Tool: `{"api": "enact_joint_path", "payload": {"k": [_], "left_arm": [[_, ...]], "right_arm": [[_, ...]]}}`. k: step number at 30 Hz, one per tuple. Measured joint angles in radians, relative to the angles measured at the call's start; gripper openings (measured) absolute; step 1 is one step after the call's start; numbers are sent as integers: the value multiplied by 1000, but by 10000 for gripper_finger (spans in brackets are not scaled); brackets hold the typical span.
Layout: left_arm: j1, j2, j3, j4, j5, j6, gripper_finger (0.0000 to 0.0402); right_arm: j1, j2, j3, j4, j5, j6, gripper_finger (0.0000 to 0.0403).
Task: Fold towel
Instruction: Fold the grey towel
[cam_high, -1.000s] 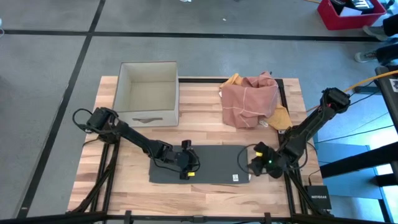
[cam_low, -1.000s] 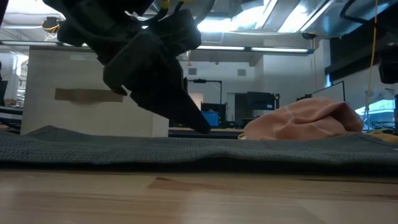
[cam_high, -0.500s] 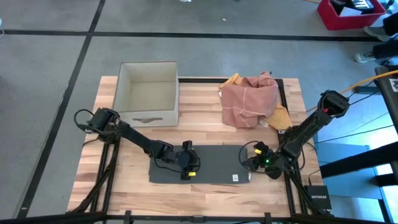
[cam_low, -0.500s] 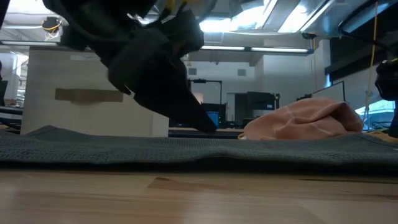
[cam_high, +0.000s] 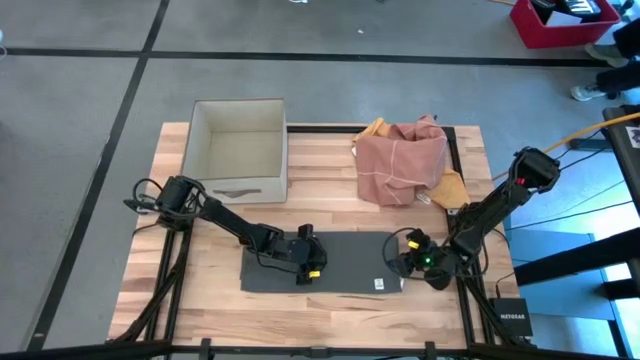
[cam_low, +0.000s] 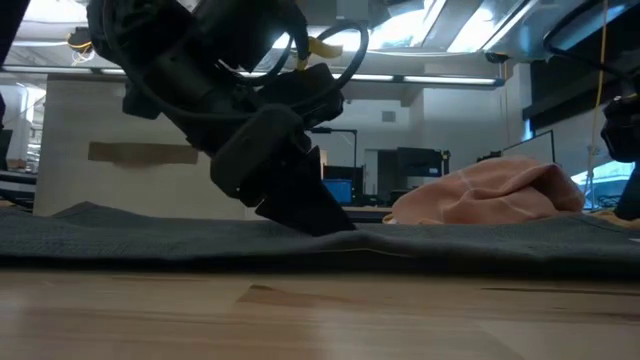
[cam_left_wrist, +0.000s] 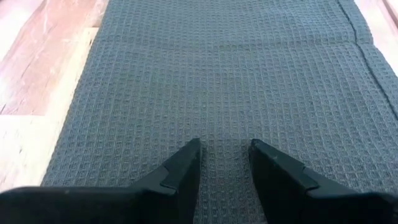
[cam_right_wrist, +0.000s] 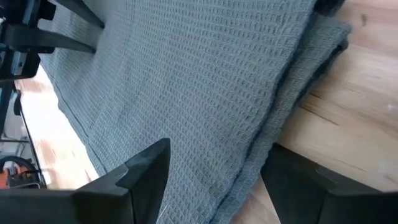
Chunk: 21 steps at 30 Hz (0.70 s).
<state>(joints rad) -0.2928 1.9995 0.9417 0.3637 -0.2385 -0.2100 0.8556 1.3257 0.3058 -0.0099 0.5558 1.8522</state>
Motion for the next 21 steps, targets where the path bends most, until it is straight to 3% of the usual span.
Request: {"api": "enact_joint_path", "payload": {"k": [3, 7, 16, 21], "left_arm": [[-1, 0, 0, -1, 0, 1, 132], [-4, 0, 0, -3, -1, 1, 132], [-4, 1, 0, 5, 0, 1, 132], [-4, 3, 0, 14, 2, 1, 132]], "right_arm": [[0, -7, 0, -14, -43, -26, 245], [-2, -5, -2, 8, 7, -23, 245], [-57, 46, 0, 60, 16, -107, 244], [-57, 54, -2, 64, 47, -136, 196]]}}
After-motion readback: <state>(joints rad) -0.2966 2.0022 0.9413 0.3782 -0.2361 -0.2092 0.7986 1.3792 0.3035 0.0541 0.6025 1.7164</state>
